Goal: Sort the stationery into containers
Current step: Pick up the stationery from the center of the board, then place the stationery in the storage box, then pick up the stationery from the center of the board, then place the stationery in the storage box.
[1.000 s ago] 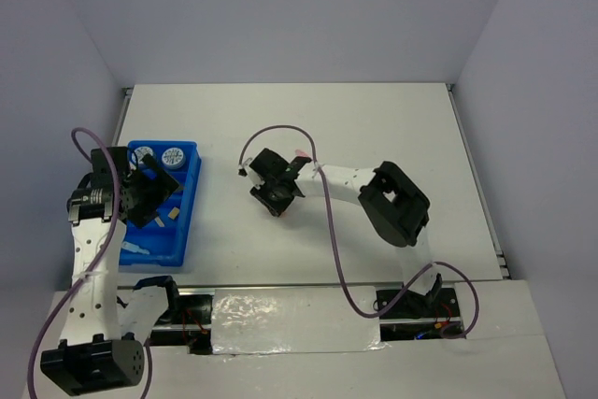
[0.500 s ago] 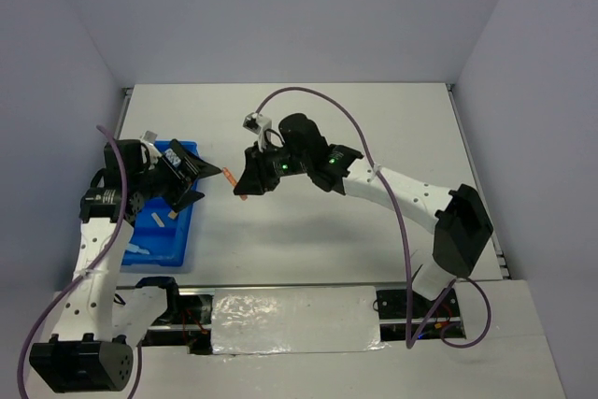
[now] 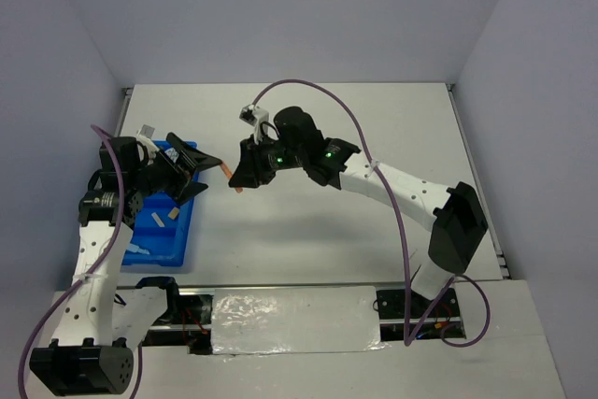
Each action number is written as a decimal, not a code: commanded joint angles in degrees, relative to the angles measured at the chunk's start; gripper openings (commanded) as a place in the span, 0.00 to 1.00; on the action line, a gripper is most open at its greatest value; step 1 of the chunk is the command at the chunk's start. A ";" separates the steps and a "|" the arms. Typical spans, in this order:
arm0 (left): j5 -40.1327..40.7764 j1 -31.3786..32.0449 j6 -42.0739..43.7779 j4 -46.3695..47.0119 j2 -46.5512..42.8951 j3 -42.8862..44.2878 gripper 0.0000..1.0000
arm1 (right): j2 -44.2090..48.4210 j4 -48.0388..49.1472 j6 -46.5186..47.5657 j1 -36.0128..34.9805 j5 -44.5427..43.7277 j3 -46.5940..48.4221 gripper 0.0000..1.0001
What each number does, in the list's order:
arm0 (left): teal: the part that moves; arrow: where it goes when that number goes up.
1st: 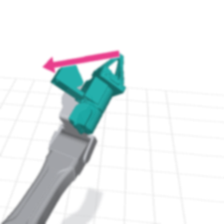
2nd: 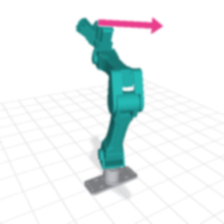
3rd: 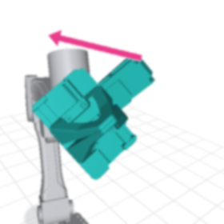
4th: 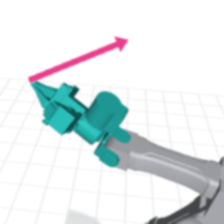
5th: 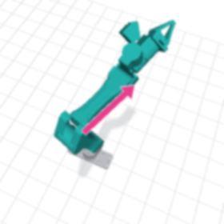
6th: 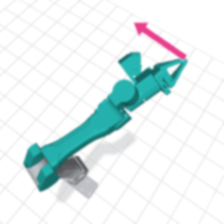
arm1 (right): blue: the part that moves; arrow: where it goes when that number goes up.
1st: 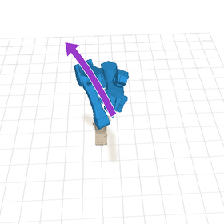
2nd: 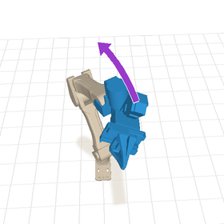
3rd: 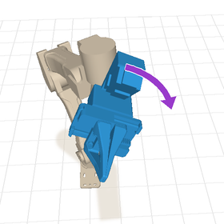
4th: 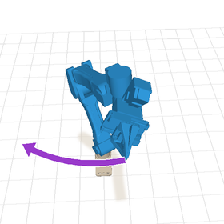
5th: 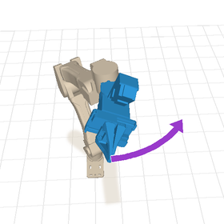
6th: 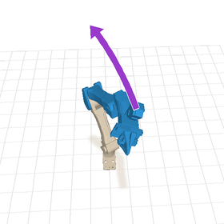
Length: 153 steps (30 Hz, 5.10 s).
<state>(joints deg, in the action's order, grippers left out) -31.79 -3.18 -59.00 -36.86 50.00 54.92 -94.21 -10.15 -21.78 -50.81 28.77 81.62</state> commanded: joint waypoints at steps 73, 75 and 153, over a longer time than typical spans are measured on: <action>25.46 -19.33 26.12 -24.31 9.68 2.83 0.99 | -26.53 -26.13 23.86 18.20 -31.75 21.28 0.96; 25.37 -17.66 27.44 -24.31 9.42 2.83 0.99 | -30.14 -27.28 25.03 18.55 -32.90 24.01 0.96; 49.47 -26.42 16.54 -28.97 4.94 0.29 0.00 | 6.50 -23.50 2.79 14.68 -14.18 0.65 0.71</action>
<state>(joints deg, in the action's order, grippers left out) 12.10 -25.52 -47.27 -63.44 55.16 56.73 -90.78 -32.10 -22.37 -35.16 14.70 84.33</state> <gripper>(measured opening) 0.124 0.710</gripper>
